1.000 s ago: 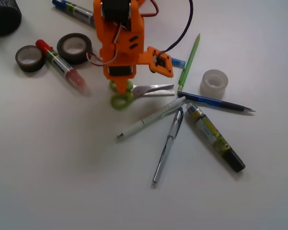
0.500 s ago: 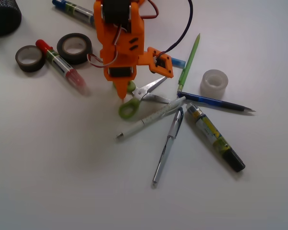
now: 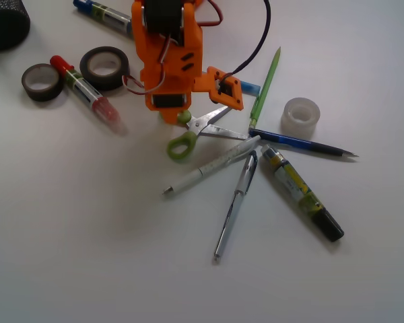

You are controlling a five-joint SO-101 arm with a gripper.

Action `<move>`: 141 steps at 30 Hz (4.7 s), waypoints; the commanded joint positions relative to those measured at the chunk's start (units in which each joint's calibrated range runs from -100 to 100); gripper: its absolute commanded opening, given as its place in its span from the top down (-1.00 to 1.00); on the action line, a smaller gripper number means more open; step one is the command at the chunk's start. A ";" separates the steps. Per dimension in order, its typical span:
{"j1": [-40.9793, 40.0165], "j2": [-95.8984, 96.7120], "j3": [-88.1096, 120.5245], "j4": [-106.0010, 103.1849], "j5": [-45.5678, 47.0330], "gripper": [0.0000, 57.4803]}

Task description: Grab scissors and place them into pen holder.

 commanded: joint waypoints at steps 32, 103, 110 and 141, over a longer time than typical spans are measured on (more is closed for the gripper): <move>14.40 -38.81 0.84 9.47 1.12 0.98; -0.93 -4.13 9.08 -2.00 -7.23 0.95; -1.08 -4.13 9.08 -2.08 -7.18 0.99; 31.82 -50.71 -2.97 -10.22 4.88 0.99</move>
